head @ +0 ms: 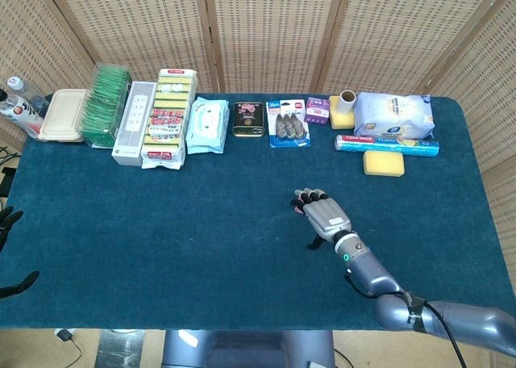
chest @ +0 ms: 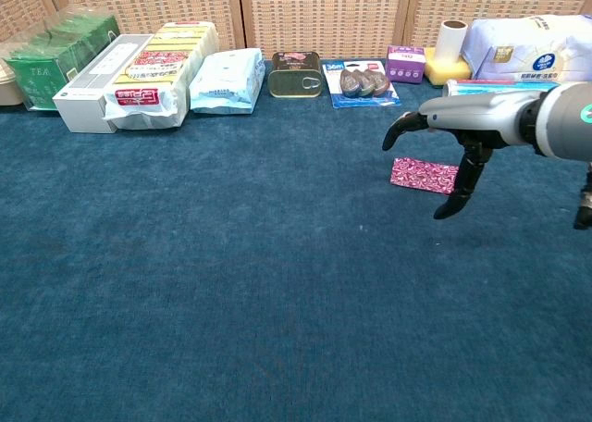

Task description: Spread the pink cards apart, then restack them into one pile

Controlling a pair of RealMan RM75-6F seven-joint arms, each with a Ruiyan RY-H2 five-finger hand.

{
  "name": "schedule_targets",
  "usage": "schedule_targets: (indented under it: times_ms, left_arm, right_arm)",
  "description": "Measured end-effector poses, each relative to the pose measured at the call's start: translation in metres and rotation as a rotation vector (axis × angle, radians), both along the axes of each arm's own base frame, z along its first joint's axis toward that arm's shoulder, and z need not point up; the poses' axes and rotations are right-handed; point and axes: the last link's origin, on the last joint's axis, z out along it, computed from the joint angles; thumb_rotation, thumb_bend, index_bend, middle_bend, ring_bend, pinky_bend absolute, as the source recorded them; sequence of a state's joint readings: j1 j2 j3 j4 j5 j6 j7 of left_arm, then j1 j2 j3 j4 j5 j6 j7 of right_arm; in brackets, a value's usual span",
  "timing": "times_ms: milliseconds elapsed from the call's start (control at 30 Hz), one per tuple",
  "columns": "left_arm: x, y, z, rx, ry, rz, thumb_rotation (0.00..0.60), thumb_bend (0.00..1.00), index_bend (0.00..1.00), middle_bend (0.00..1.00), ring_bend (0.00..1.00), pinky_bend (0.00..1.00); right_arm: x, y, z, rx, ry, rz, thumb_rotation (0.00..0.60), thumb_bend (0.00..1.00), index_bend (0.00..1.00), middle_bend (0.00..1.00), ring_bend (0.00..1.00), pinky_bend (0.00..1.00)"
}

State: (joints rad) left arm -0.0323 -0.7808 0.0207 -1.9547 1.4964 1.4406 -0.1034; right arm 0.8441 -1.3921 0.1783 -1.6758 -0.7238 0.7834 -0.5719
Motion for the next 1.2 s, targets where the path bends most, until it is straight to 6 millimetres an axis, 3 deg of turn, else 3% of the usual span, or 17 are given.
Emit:
schedule_targets:
  times_ms: [400,1200]
  left_arm:
    - [0.000,0.003,-0.003,-0.007,0.006,0.013,0.600,0.21,0.00,0.00,0.00,0.06]
    - [0.001,0.003,-0.006,-0.014,0.009,0.016,0.600,0.21,0.00,0.00,0.00,0.06]
  right_arm:
    - [-0.006,-0.017,-0.005,0.003,0.068,-0.057,0.587,0.00,0.17,0.05,0.00,0.00]
    - [-0.014,-0.011,-0.011,0.107,0.048,-0.111,0.582,0.00,0.16,0.11,0.00,0.00]
